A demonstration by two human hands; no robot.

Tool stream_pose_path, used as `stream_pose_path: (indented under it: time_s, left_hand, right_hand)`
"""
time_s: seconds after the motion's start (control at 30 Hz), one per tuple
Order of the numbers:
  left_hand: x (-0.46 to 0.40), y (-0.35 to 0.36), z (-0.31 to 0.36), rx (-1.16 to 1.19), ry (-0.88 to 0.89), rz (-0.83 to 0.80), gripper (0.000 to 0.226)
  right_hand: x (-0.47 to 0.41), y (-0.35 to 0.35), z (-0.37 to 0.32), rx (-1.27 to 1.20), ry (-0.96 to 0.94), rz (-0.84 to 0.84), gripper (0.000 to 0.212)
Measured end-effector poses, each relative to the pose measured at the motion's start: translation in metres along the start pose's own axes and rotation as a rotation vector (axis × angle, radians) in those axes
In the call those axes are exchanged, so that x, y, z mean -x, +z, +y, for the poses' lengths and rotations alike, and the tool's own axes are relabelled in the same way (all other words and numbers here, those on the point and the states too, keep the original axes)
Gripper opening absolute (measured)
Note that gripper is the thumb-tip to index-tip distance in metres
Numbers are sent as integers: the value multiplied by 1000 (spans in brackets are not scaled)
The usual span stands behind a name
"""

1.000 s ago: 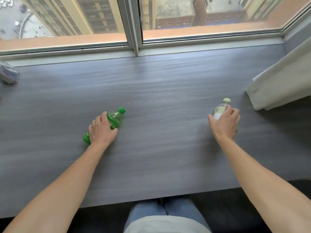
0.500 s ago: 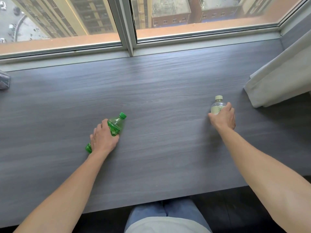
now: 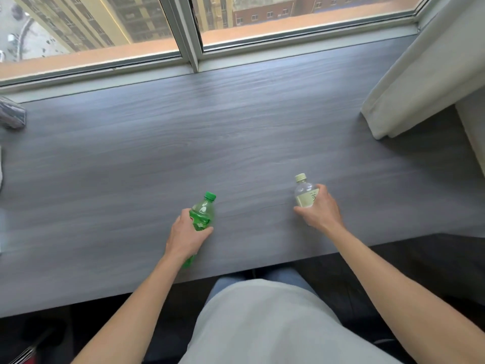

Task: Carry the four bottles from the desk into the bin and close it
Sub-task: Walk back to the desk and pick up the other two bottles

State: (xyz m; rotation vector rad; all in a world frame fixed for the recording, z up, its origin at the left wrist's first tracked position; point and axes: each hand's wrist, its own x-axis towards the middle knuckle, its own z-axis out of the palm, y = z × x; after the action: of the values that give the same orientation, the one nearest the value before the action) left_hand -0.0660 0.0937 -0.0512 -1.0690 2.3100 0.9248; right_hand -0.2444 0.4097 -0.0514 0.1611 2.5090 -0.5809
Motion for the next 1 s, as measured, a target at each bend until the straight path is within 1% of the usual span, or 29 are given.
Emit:
stream_pose_path:
  time_s: [0.1,0.23,0.33,0.43,0.53,0.63,0.73,0.77,0.8,0.83,0.87,0.9,0.93,0.97,1.0]
  left_hand:
    - [37,11,-11,11,8,-85,54]
    - [64,21,-28,-18,9,-181,51]
    - [74,26,-42,-70,25,-230,49]
    - [77,28,-49,-116,58,-290,52]
    - [78,30,-50,-203,127,-351,50]
    - [74,35,-47,-262,217,-401,50]
    - [69,49,-20,-403,333,-439,52]
    - [63,51,-16,-395,355,-466,53]
    - [63,51,-12,-407,356,-475,54]
    - [71,70,8,-451,457,-522,54]
    - [80,86,28,-557,523,-563,54]
    - [78,88,33,-544,519,-562,54]
    - [79,90,44,-552,525,-572,54]
    - [81,102,56,-545,575,-606,53]
    - [89,114,72,-589,622,-628,53]
  right_hand:
    - [45,4,20,-36,-20,-86,81]
    - [84,8,44,-104,0,-190,87]
    - [105,11,59,-80,11,-196,87]
    - [127,16,74,-165,86,-157,86]
    - [158,29,97,-319,225,-109,85]
    - [200,51,119,-412,365,-45,84]
    - [235,69,146,-487,516,-6,81]
    - [247,80,150,-499,542,0,81]
    - [256,89,154,-435,573,-5,81]
    - [287,97,175,-513,690,18,81]
    - [315,109,191,-558,794,50,81]
    - [325,119,193,-571,795,66,81]
    - [337,132,196,-574,840,43,79]
    - [352,140,203,-649,915,57,75]
    - [365,145,210,-697,971,68,70]
